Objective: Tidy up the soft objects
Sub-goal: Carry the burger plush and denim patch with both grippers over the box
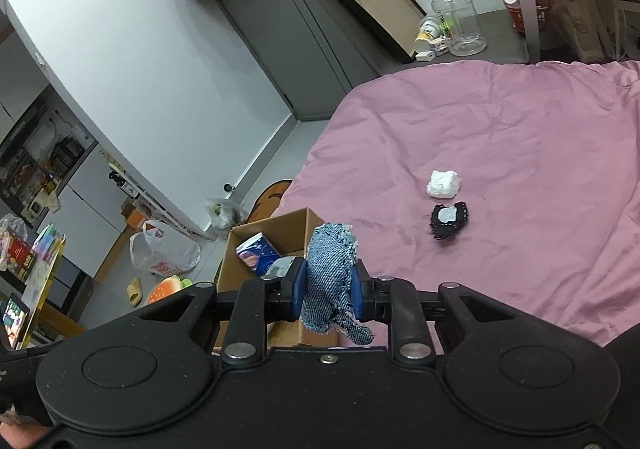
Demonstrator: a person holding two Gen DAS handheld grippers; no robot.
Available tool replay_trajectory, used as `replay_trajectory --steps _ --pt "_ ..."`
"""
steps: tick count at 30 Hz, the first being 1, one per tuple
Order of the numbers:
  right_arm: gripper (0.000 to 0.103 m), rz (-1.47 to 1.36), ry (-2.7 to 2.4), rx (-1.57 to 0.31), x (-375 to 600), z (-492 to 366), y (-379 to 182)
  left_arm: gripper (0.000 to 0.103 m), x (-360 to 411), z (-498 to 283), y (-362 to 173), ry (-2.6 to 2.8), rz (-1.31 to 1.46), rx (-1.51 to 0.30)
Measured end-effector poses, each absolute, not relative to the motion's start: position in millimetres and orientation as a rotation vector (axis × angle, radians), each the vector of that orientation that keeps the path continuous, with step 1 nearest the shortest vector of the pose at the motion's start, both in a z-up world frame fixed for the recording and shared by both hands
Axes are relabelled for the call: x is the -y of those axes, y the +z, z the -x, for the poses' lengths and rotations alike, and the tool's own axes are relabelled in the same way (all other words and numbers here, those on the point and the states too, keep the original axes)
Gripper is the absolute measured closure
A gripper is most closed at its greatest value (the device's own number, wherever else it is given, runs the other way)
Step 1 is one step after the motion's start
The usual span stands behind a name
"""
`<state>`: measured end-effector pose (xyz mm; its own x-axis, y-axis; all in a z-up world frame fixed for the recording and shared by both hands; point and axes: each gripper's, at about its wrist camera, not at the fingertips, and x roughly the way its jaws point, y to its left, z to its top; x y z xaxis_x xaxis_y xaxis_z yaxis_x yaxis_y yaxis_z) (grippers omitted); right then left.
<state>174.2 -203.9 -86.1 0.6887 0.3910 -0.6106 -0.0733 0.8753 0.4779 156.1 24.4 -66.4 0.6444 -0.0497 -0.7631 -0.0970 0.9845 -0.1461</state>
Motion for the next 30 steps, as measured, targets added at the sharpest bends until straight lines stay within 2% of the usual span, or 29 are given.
replay_trajectory --steps 16,30 --pt "0.080 -0.400 0.321 -0.802 153 -193 -93 0.063 -63 -169 -83 0.033 0.248 -0.889" --pt "0.080 -0.386 0.336 -0.877 124 -220 -123 0.063 -73 -196 -123 0.005 0.292 -0.969"
